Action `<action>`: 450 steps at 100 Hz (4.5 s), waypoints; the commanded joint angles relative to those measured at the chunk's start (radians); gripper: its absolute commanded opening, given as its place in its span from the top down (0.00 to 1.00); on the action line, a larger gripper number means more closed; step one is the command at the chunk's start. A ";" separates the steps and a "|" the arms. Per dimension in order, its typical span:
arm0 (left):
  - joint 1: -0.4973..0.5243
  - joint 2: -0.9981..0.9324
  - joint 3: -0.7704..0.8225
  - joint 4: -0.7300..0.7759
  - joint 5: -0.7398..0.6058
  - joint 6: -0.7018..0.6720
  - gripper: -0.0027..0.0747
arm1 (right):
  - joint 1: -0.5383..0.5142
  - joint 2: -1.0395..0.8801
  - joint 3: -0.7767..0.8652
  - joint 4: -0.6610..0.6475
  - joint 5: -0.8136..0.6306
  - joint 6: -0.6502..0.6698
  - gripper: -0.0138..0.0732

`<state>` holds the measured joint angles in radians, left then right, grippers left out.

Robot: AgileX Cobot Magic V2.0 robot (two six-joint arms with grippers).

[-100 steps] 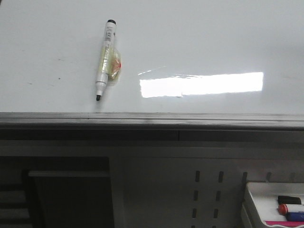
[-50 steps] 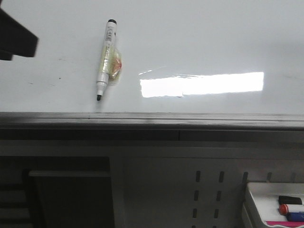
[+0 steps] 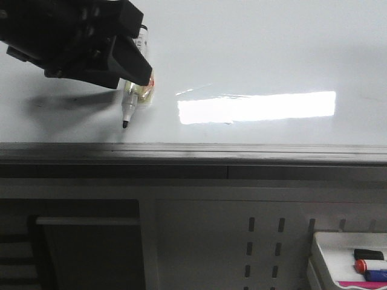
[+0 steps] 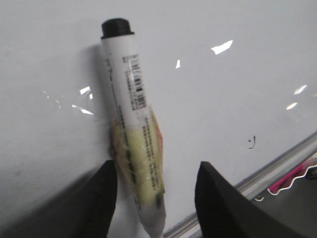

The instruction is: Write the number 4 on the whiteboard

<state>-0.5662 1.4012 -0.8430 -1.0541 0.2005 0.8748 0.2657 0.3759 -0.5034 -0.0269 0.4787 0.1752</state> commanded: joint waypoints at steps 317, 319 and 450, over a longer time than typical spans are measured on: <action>-0.372 -0.170 -0.080 0.558 0.254 0.390 0.90 | 0.653 0.615 -0.196 -0.063 -0.223 -0.346 0.92; -0.372 -0.170 -0.080 0.558 0.254 0.387 0.86 | 0.653 0.615 -0.196 -0.063 -0.221 -0.346 0.92; -0.023 -1.061 0.305 0.472 0.143 -0.143 0.99 | 0.187 0.875 -0.546 -0.089 -0.192 -0.346 0.91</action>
<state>-0.5939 0.3321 -0.5130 -0.5456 0.4220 0.7432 0.4693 1.2628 -1.0002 -0.1012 0.3446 -0.1702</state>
